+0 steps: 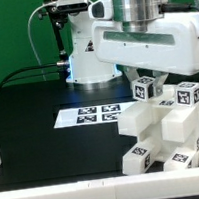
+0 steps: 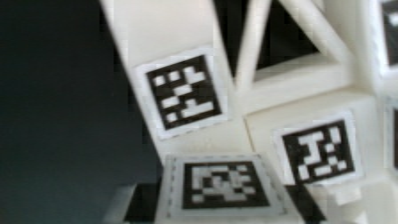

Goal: Assemble chair

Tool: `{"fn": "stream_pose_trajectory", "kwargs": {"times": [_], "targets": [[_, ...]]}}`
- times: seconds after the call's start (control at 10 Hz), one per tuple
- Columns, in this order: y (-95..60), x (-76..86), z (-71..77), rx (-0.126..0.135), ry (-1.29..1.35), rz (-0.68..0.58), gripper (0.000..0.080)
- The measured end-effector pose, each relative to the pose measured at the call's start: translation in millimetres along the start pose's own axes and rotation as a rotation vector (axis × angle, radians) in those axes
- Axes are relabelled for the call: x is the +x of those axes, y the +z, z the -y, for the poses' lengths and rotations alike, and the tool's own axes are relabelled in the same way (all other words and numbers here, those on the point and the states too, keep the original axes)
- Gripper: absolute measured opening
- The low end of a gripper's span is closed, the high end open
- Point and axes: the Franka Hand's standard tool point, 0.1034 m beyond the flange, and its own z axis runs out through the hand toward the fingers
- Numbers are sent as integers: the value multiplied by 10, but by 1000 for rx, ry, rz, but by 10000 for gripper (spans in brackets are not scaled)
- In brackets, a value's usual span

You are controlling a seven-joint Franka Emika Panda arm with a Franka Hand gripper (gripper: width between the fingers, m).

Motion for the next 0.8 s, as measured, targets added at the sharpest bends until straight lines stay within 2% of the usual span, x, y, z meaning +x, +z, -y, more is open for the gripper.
{"fn": "stream_pose_trajectory", "kwargs": {"times": [0.3, 0.4, 0.5, 0.6, 0.7, 0.8], "targets": [[3, -6, 1, 47, 293, 13, 264], [3, -3, 1, 70, 382, 22, 264], [3, -2, -3, 84, 472, 35, 264], [9, -5, -3, 83, 485, 37, 264], [15, -7, -4, 82, 461, 36, 350], [15, -8, -4, 83, 417, 34, 563]]}}
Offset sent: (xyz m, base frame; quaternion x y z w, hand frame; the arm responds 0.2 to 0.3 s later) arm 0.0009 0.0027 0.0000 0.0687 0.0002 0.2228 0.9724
